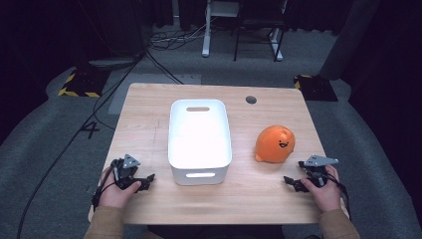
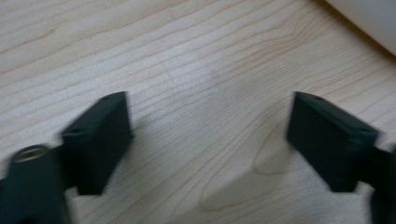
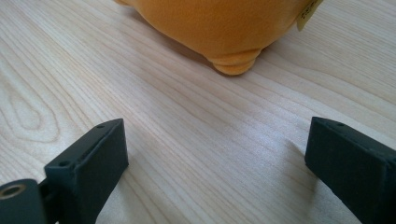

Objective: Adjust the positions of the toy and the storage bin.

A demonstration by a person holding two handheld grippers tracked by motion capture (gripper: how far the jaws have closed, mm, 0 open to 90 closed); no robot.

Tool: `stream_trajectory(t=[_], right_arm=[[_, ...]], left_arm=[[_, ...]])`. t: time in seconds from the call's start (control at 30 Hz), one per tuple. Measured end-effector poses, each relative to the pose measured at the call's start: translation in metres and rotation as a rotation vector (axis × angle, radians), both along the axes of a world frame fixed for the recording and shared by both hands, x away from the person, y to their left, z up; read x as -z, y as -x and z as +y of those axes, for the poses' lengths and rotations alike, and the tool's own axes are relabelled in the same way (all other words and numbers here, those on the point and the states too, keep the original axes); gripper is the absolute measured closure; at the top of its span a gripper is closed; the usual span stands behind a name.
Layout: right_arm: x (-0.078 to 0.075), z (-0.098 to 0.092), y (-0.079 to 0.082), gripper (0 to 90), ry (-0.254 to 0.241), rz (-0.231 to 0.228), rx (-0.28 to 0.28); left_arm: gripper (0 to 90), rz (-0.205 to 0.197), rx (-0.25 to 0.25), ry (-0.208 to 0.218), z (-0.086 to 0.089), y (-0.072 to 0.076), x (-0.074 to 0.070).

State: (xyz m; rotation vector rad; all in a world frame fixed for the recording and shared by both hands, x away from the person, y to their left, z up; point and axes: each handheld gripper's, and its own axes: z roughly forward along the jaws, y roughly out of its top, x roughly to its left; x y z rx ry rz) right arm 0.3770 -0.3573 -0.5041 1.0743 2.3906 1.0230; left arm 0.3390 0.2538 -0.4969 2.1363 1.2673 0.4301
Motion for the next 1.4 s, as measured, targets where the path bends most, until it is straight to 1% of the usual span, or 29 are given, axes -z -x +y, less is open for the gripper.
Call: stream_trajectory(t=[0.03,0.07,0.1,0.13,0.17,0.2,0.23,0.27,0.33,0.37,0.4,0.47,0.53,0.6,0.63,0.7,0.73,0.77,0.83,0.87,0.9,0.97,1.0,1.03,1.17,1.2,1.23,1.3,1.4], right_arm=[[0.000,0.000,0.000,6.0,0.001,0.000,0.000],[0.000,0.000,0.000,6.0,0.001,0.000,0.000],[0.000,0.000,0.000,6.0,0.000,0.000,0.000],[0.000,0.000,0.000,6.0,0.000,0.000,0.000],[0.000,0.000,0.000,6.0,0.000,0.000,0.000],[0.000,0.000,0.000,6.0,0.001,-0.002,-0.002],[0.000,0.000,0.000,6.0,0.000,0.000,0.000],[0.000,0.000,0.000,6.0,0.000,-0.001,-0.001],[0.000,0.000,0.000,6.0,0.000,0.000,0.000],[0.000,0.000,0.000,6.0,0.001,0.000,0.000],[0.000,0.000,0.000,6.0,0.001,0.000,0.000],[0.000,0.000,0.000,6.0,0.000,0.000,-0.001],[0.000,0.000,0.000,6.0,0.001,0.000,0.001],[0.000,0.000,0.000,6.0,0.001,-0.001,0.001],[0.000,0.000,0.000,6.0,0.002,-0.003,-0.002],[0.000,0.000,0.000,6.0,0.001,-0.001,0.000],[0.000,0.000,0.000,6.0,0.001,-0.001,0.000],[0.000,0.000,0.000,6.0,0.001,-0.001,0.000],[0.000,0.000,0.000,6.0,0.002,-0.004,0.001],[0.000,0.000,0.000,6.0,0.002,-0.004,0.001],[0.000,0.000,0.000,6.0,0.002,-0.001,0.001],[0.000,0.000,0.000,6.0,-0.001,0.000,0.005],[0.000,0.000,0.000,6.0,-0.001,0.000,0.005],[0.000,0.000,0.000,6.0,0.000,0.000,0.003],[0.000,0.001,0.001,6.0,-0.002,0.000,0.006],[0.000,0.001,0.000,6.0,-0.001,-0.001,0.005],[0.000,0.001,0.000,6.0,-0.001,-0.001,0.005],[0.000,0.001,0.001,5.9,-0.001,-0.002,0.005],[0.000,0.001,0.001,5.9,-0.002,-0.003,0.006]], left_arm=[[20.1,0.000,0.000,0.000,0.000,0.000,0.000],[20.1,0.010,0.002,0.000,-0.001,0.000,-0.001],[18.1,0.017,0.004,0.012,-0.003,0.000,-0.001],[19.4,0.019,0.013,0.010,-0.003,0.001,-0.003],[20.8,0.018,0.017,0.019,-0.005,0.001,-0.005],[21.1,0.016,0.028,0.021,-0.006,0.002,-0.009],[21.1,0.012,0.032,0.041,-0.007,0.003,-0.012],[21.2,0.003,0.034,0.051,-0.008,0.004,-0.015],[21.8,-0.003,0.036,0.062,-0.010,0.007,-0.023],[22.1,-0.005,0.045,0.067,-0.011,0.008,-0.026],[22.2,-0.009,0.048,0.065,-0.011,0.009,-0.029],[22.1,-0.021,0.071,0.068,-0.013,0.012,-0.035],[22.0,-0.035,0.088,0.082,-0.015,0.016,-0.042],[21.8,-0.054,0.088,0.092,-0.016,0.018,-0.048],[21.7,-0.065,0.089,0.106,-0.016,0.020,-0.051],[21.4,-0.071,0.089,0.115,-0.017,0.021,-0.054],[21.3,-0.086,0.088,0.135,-0.018,0.024,-0.060],[21.1,-0.086,0.088,0.135,-0.018,0.024,-0.060],[21.1,-0.108,0.091,0.154,-0.020,0.028,-0.068],[21.1,-0.108,0.091,0.154,-0.020,0.028,-0.068],[21.1,-0.105,0.078,0.177,-0.021,0.030,-0.072],[21.5,-0.083,0.048,0.226,-0.022,0.032,-0.078],[21.7,-0.087,0.040,0.237,-0.021,0.032,-0.081],[21.8,-0.097,0.035,0.248,-0.022,0.033,-0.083],[22.6,-0.131,0.037,0.266,-0.022,0.034,-0.092],[22.5,-0.143,0.036,0.278,-0.022,0.034,-0.094],[22.5,-0.151,0.040,0.278,-0.022,0.034,-0.096],[22.1,-0.181,0.035,0.292,-0.024,0.034,-0.101],[21.5,-0.227,0.038,0.298,-0.027,0.034,-0.107]])
